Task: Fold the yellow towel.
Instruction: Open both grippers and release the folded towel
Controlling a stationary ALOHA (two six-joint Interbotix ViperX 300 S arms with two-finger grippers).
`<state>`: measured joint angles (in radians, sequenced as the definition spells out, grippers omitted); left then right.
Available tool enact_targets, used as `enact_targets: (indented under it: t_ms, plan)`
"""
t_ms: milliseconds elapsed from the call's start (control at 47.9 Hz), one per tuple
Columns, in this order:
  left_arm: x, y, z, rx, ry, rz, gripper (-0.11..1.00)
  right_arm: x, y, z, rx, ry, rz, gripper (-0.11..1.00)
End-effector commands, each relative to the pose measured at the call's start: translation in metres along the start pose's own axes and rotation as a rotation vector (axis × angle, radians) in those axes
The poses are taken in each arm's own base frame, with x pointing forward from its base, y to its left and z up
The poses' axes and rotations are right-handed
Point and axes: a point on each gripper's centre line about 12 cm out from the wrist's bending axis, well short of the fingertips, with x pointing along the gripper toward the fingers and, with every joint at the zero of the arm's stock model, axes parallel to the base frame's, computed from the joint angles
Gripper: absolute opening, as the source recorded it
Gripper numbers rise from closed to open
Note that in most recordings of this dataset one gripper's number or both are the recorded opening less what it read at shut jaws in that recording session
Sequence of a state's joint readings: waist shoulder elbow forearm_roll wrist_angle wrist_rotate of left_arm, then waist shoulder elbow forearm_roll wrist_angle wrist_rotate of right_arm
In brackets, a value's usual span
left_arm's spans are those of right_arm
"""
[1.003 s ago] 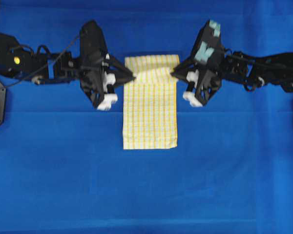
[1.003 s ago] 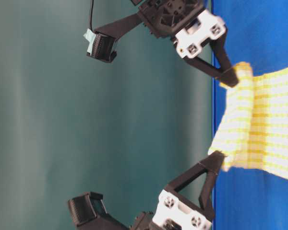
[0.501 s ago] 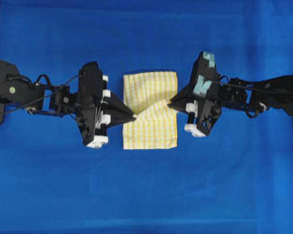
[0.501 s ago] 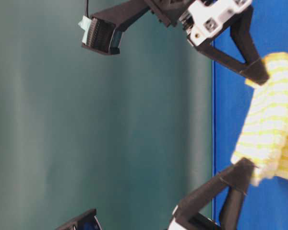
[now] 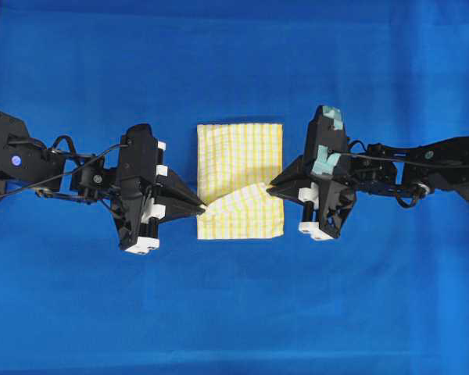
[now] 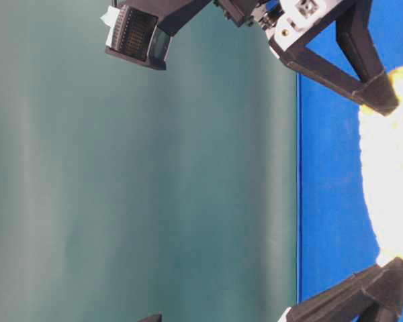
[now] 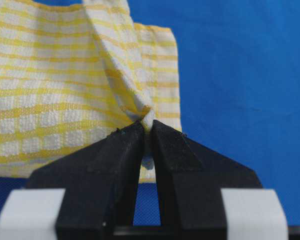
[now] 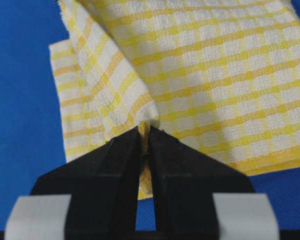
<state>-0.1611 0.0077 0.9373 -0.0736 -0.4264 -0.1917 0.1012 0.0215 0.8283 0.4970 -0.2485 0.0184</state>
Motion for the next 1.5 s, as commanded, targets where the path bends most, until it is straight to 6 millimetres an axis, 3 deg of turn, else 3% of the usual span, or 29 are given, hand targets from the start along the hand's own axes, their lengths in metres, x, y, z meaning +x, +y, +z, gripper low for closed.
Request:
enact_targets:
  t_ms: [0,501,1149,1233,1295,1421,1483]
  plan:
    - [0.001,-0.005,0.003,0.009,-0.02,-0.016,0.05,-0.002,0.008,0.007,0.001,-0.025,0.019,0.04]
    - [0.006,-0.007,-0.002,0.015,-0.002,-0.018,0.05,0.006,0.022,-0.003,-0.017,0.003,0.043,0.04]
    - [0.01,-0.001,-0.002,0.011,0.04,0.004,0.05,0.009,0.022,-0.006,-0.015,0.013,0.038,0.05]
    - [0.01,0.001,-0.002,0.006,0.045,0.011,0.14,0.009,0.023,-0.007,-0.017,0.016,0.04,0.06]
    - [0.01,0.002,-0.001,0.006,0.043,0.013,0.27,0.009,0.024,-0.007,-0.02,0.015,0.043,0.16]
    - [0.009,0.003,0.003,0.009,0.031,0.015,0.56,0.008,0.026,-0.005,-0.027,0.009,0.048,0.55]
    - [0.006,0.002,0.007,0.019,0.027,0.012,0.65,0.005,0.027,-0.002,-0.036,-0.002,0.055,0.73]
